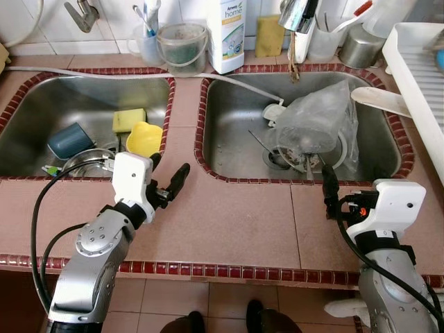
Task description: Kitchen organization
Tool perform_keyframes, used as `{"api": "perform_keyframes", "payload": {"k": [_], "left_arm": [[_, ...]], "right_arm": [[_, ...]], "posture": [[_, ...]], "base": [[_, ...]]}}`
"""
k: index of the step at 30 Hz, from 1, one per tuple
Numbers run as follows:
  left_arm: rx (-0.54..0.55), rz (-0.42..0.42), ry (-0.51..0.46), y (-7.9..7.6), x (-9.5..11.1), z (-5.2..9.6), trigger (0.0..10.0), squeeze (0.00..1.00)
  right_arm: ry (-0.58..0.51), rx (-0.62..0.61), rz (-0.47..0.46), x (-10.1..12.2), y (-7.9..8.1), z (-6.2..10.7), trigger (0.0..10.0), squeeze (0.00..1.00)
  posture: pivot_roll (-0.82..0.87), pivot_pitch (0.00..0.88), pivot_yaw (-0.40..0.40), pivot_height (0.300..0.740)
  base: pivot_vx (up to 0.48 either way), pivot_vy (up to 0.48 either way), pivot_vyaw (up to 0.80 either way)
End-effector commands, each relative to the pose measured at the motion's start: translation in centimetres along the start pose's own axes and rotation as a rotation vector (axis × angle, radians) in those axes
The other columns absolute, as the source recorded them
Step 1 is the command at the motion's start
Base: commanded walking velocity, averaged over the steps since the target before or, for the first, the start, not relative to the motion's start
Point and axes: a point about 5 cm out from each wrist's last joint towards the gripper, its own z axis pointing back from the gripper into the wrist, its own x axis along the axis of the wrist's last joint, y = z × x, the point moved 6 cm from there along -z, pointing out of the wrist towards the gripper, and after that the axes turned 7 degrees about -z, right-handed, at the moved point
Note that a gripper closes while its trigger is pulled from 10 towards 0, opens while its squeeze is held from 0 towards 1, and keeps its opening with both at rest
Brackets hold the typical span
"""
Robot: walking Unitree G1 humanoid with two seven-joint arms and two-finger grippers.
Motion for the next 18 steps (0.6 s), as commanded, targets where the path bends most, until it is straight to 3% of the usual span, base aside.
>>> {"api": "perform_keyframes", "payload": {"k": [1, 12, 18], "left_arm": [[-0.004, 0.012, -0.001, 0.0, 0.1, 0.4, 10.0, 0.00], [-0.111, -0.029, -0.048, -1.8, 2.0, 0.1, 10.0, 0.00], [-0.173, -0.043, -0.075, -2.7, 3.2, -0.8, 10.0, 0.00]], "right_arm": [[-0.031, 0.011, -0.016, 0.9, 0.3, 0.2, 10.0, 0.00], [-0.056, 0.005, -0.035, 1.7, 0.5, -0.6, 10.0, 0.00], [-0.077, 0.009, -0.031, 2.3, 1.0, -1.4, 10.0, 0.00]], "posture": [[-0.10, 0.278, 0.056, 0.740], [-0.09, 0.256, 0.054, 0.740], [-0.10, 0.239, 0.059, 0.740]], "base": [[0.000, 0.000, 0.00], [0.000, 0.000, 0.00], [0.000, 0.000, 0.00]]}}
